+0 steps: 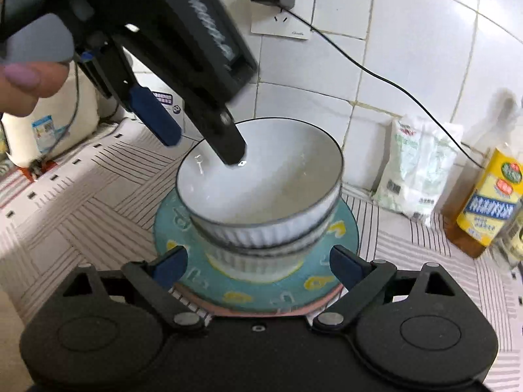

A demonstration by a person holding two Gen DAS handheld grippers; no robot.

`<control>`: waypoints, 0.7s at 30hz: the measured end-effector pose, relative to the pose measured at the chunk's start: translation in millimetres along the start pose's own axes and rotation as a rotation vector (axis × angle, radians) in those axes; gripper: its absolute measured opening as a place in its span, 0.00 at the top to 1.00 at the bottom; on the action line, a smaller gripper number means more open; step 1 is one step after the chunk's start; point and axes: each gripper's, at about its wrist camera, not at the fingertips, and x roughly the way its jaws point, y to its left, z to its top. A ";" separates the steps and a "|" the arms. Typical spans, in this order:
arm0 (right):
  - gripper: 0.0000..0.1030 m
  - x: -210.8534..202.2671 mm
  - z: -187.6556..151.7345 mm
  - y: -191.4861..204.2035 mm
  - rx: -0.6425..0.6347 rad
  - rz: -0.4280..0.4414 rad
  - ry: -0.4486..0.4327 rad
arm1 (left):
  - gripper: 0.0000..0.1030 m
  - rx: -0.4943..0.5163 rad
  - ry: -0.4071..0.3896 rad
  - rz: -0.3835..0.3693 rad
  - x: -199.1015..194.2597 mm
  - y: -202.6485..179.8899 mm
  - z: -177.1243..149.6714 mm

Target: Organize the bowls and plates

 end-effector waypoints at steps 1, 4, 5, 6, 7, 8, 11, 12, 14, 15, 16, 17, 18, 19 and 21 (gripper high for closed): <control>0.07 -6.8 -2.3 -2.7 0.001 0.011 0.002 | 0.44 0.009 0.016 0.011 -4.5 -2.6 -0.3; 0.07 -25.0 -6.8 -16.6 -0.027 0.014 0.015 | 0.44 0.005 -0.001 0.019 -28.8 -9.5 -3.3; 0.07 -31.7 -6.6 -22.8 -0.036 0.014 0.015 | 0.43 -0.004 -0.017 0.018 -39.8 -11.6 -4.9; 0.07 -37.4 -6.1 -28.0 -0.043 0.013 0.014 | 0.42 -0.011 -0.025 0.017 -48.9 -13.7 -6.9; 0.07 -44.1 -5.2 -33.1 -0.046 0.007 0.010 | 0.42 -0.017 -0.033 0.016 -56.9 -16.9 -8.3; 0.07 -50.8 -4.3 -37.5 -0.041 -0.003 0.005 | 0.41 -0.021 -0.043 0.016 -66.6 -20.2 -11.2; 0.07 -64.1 -1.1 -45.8 -0.021 -0.038 0.014 | 0.38 -0.028 -0.057 0.026 -87.5 -30.3 -19.4; 0.07 -67.4 -1.4 -47.2 -0.011 -0.048 0.025 | 0.38 -0.029 -0.059 0.032 -92.7 -33.9 -22.4; 0.07 -75.4 -2.3 -47.6 0.005 -0.048 0.033 | 0.36 -0.030 -0.070 0.049 -101.9 -40.8 -29.0; 0.07 -80.2 -2.9 -47.1 0.009 -0.052 0.031 | 0.35 -0.032 -0.076 0.055 -106.0 -42.7 -32.9; 0.07 -85.9 -2.7 -46.1 0.010 -0.056 0.026 | 0.35 -0.037 -0.082 0.055 -110.4 -44.4 -37.3; 0.07 -90.6 -1.9 -46.0 0.012 -0.059 0.024 | 0.33 -0.042 -0.086 0.053 -113.5 -46.1 -40.6; 0.07 -96.3 -2.0 -45.8 0.018 -0.062 0.022 | 0.32 -0.047 -0.090 0.050 -116.6 -47.3 -44.6; 0.07 -102.0 -0.8 -46.2 0.025 -0.061 0.020 | 0.32 -0.050 -0.092 0.049 -120.0 -47.9 -48.2; 0.07 -108.8 -0.3 -48.5 0.048 -0.057 0.037 | 0.32 -0.034 -0.096 0.065 -128.0 -53.0 -56.2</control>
